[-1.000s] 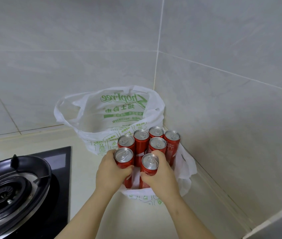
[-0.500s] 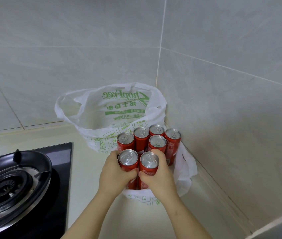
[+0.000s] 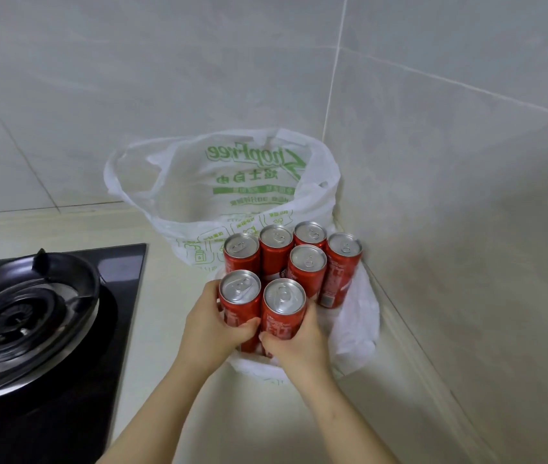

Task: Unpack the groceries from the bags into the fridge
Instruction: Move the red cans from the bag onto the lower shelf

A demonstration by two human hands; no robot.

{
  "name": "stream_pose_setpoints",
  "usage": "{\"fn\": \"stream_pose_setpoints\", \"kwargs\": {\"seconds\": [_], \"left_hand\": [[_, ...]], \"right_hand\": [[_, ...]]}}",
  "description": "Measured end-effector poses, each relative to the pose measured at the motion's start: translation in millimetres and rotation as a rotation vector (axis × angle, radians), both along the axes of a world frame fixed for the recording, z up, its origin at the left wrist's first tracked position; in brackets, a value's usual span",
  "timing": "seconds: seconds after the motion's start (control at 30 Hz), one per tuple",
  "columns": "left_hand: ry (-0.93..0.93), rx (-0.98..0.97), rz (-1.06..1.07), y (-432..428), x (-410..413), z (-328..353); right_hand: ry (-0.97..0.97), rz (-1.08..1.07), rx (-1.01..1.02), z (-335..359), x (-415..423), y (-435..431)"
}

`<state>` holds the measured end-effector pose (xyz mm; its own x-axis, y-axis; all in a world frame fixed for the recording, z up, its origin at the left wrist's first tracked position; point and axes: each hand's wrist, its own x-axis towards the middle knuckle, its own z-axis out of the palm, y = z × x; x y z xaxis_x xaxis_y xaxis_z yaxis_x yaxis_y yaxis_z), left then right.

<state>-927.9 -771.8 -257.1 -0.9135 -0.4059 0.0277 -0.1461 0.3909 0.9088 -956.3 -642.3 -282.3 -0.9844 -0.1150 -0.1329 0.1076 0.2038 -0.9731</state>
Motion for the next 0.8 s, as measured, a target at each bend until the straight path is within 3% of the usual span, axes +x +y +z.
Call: {"fn": "stream_pose_setpoints", "kwargs": {"seconds": [0.23,0.53,0.8], "left_hand": [[-0.013,0.062,-0.013,-3,1,-8],[0.071,0.08,-0.066,5,6,17],[0.228,0.028,-0.35,46,12,61]], "right_hand": [[-0.015,-0.044,-0.009,-1,1,-3],[0.048,-0.387,-0.064,32,18,1],[0.156,-0.636,-0.133,69,78,38]]}}
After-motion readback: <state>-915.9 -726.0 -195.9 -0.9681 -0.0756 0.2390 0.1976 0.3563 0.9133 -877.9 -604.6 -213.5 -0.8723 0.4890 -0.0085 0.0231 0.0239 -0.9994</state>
